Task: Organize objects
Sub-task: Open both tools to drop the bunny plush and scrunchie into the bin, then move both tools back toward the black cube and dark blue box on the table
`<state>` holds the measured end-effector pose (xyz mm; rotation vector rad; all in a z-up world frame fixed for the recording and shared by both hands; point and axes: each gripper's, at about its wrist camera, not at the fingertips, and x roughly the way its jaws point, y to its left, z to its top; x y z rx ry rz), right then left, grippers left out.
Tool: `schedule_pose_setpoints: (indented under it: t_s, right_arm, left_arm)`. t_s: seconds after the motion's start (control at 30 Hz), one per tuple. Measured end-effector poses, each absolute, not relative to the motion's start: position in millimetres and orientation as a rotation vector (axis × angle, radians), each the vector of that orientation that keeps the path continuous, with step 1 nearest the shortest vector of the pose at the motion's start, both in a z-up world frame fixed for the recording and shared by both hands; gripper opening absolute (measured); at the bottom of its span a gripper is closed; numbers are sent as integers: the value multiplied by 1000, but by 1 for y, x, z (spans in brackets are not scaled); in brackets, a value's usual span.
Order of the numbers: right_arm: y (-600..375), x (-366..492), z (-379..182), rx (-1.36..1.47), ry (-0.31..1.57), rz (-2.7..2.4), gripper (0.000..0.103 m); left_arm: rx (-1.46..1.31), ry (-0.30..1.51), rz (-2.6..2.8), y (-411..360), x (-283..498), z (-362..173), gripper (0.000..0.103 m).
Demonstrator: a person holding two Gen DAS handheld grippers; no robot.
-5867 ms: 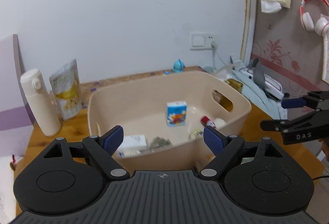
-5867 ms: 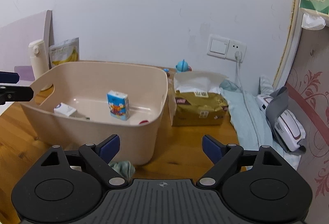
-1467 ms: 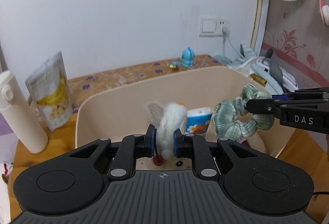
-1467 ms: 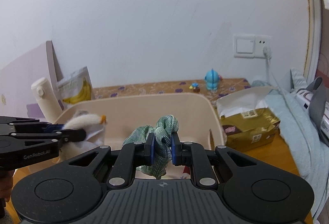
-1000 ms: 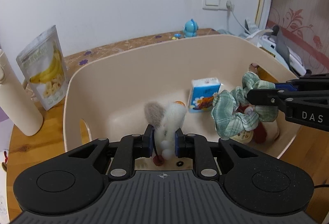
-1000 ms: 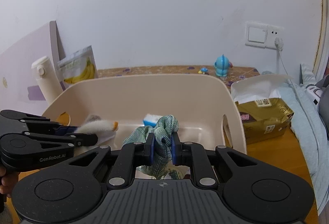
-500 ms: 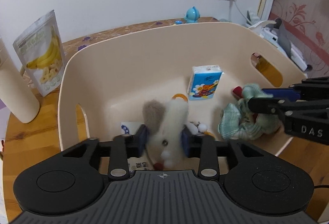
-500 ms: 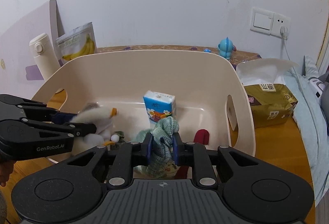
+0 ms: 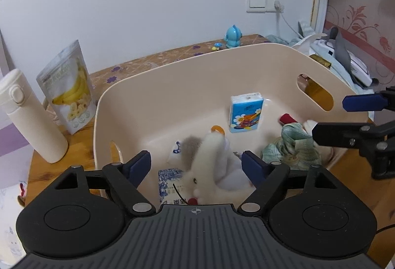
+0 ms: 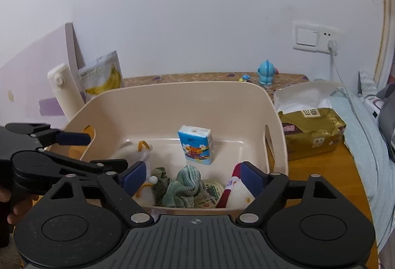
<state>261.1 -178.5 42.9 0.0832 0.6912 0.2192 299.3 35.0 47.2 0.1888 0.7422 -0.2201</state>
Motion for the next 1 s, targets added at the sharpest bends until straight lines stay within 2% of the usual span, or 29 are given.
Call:
schedule_pose_setpoints:
  t_s: [0.17, 0.27, 0.5, 1.0]
  right_arm:
    - [-182, 250, 48, 94, 671, 218, 89]
    - [-182, 242, 53, 99, 648, 228, 98]
    - [-183, 220, 65, 85, 608, 222, 98]
    - [-199, 178, 64, 91, 591, 191, 102]
  left_arm:
    - [184, 699, -205, 36, 286, 56, 82]
    - [167, 667, -190, 40, 277, 65, 82]
    - [129, 618, -171, 48, 254, 82, 84]
    - [85, 597, -182, 52, 200, 80, 84]
